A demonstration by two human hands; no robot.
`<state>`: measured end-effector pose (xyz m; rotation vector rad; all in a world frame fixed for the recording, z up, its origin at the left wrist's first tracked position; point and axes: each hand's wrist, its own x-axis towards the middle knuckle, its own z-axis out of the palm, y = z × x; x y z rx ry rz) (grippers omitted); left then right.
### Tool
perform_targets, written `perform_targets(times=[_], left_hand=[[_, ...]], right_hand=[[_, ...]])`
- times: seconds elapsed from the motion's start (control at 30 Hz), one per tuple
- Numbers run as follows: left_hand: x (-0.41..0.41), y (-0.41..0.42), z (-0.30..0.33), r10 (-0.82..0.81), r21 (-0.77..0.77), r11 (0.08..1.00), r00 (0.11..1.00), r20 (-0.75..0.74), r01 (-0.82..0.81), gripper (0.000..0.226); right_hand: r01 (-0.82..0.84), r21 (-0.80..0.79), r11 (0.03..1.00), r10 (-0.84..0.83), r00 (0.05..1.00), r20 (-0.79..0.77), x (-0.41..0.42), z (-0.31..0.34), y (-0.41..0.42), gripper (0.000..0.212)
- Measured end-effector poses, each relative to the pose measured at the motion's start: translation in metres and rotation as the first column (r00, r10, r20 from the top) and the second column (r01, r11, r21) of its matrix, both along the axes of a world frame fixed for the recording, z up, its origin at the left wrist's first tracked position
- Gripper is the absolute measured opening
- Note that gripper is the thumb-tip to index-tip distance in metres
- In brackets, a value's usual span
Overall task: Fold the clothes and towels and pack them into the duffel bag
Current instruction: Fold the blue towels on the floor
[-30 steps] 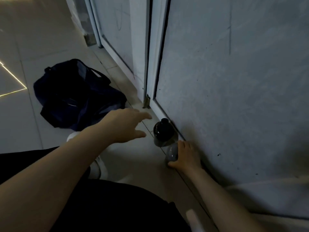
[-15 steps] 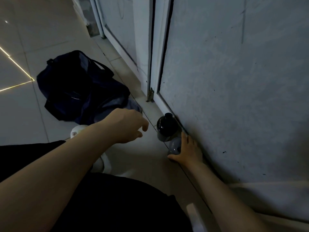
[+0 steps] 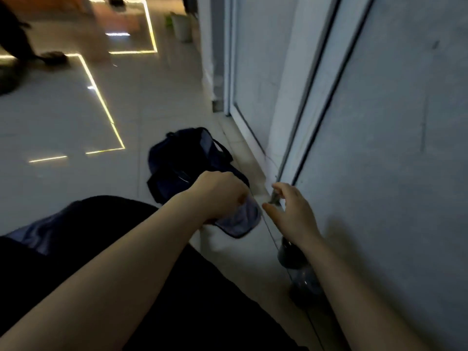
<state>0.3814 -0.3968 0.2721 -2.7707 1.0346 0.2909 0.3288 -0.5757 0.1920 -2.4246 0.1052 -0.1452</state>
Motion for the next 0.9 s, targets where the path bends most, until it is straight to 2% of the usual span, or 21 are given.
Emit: perform_targets(times=[0.07, 0.17, 0.33, 0.47, 0.6, 0.67, 0.7, 0.77, 0.83, 0.9], left_hand=[[0.013, 0.031, 0.017, 0.118, -0.117, 0.987, 0.992, 0.032, -0.114, 0.018], [0.022, 0.088, 0.051, 0.289, -0.321, 0.910, 0.957, 0.040, -0.261, 0.018], [0.024, 0.179, 0.073, 0.499, -0.415, 0.793, 0.866, 0.021, -0.447, 0.020], [0.041, 0.230, 0.057, 0.568, -0.358, 0.763, 0.823, -0.024, -0.538, 0.023], [0.054, 0.298, 0.041, 0.610, -0.088, 0.791, 0.792, 0.033, -0.606, 0.031], [0.054, 0.342, 0.031, 0.659, 0.013, 0.751, 0.751, 0.032, -0.660, 0.033], [0.053, 0.366, 0.021, 0.697, 0.040, 0.717, 0.717, 0.011, -0.696, 0.034], [0.046, 0.412, -0.007, 0.787, 0.062, 0.617, 0.615, -0.057, -0.784, 0.033], [0.035, 0.453, -0.047, 0.855, 0.079, 0.513, 0.499, -0.144, -0.855, 0.024], [0.023, 0.486, -0.090, 0.889, 0.126, 0.437, 0.407, -0.209, -0.890, 0.012]], right_hand=[[-0.087, 0.004, 0.996, 0.087, 0.992, 0.089, 0.021, 0.027, 0.027, 0.043], [-0.211, -0.052, 0.976, 0.216, 0.964, 0.152, 0.051, 0.063, 0.070, 0.034], [-0.405, -0.084, 0.910, 0.414, 0.892, 0.183, 0.092, 0.100, 0.151, 0.028], [-0.520, -0.124, 0.845, 0.534, 0.835, 0.136, 0.125, 0.108, 0.212, 0.027], [-0.646, -0.176, 0.742, 0.660, 0.751, 0.027, 0.165, 0.105, 0.275, 0.027], [-0.732, -0.267, 0.627, 0.746, 0.663, -0.065, 0.181, 0.101, 0.313, 0.030], [-0.779, -0.327, 0.536, 0.792, 0.597, -0.125, 0.187, 0.098, 0.334, 0.032], [-0.861, -0.410, 0.302, 0.856, 0.434, -0.282, 0.196, 0.088, 0.378, 0.037], [-0.878, -0.476, 0.052, 0.848, 0.291, -0.443, 0.205, 0.071, 0.419, 0.042], [-0.840, -0.515, -0.170, 0.780, 0.205, -0.591, 0.213, 0.046, 0.456, 0.045]])
